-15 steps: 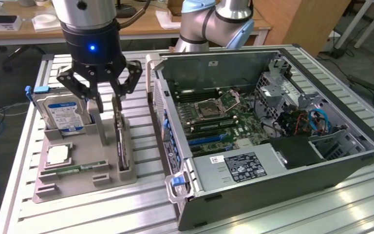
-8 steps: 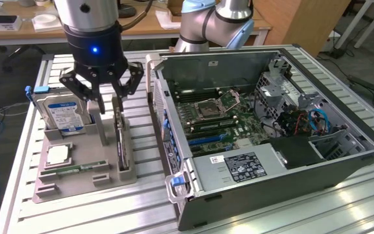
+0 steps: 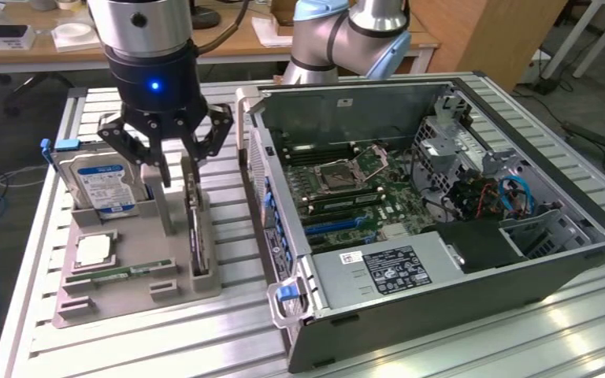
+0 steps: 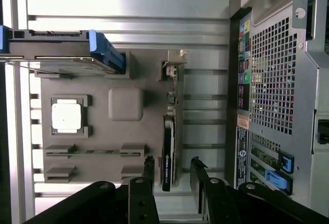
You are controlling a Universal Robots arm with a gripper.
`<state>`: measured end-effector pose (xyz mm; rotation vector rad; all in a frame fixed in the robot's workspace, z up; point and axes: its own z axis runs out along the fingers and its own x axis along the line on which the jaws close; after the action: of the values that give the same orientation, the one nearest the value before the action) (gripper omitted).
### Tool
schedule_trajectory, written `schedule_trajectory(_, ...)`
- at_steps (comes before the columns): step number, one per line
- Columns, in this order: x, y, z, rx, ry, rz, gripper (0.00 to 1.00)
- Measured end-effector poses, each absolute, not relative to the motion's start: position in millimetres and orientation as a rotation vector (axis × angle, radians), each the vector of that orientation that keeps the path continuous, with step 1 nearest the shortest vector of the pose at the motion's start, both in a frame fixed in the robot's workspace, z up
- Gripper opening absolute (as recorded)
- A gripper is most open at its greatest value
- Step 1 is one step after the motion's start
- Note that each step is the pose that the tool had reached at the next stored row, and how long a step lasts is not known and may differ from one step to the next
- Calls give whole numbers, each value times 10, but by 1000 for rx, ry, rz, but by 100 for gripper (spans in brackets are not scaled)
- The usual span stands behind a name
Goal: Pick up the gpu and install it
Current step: 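Pick up the gpu and move the gpu toward the slot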
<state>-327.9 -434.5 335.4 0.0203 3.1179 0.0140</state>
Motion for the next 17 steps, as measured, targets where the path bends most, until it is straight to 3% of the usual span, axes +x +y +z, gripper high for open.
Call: schedule_trajectory(17, -3279, -4364, 3230, 20, 3118, 14, 42)
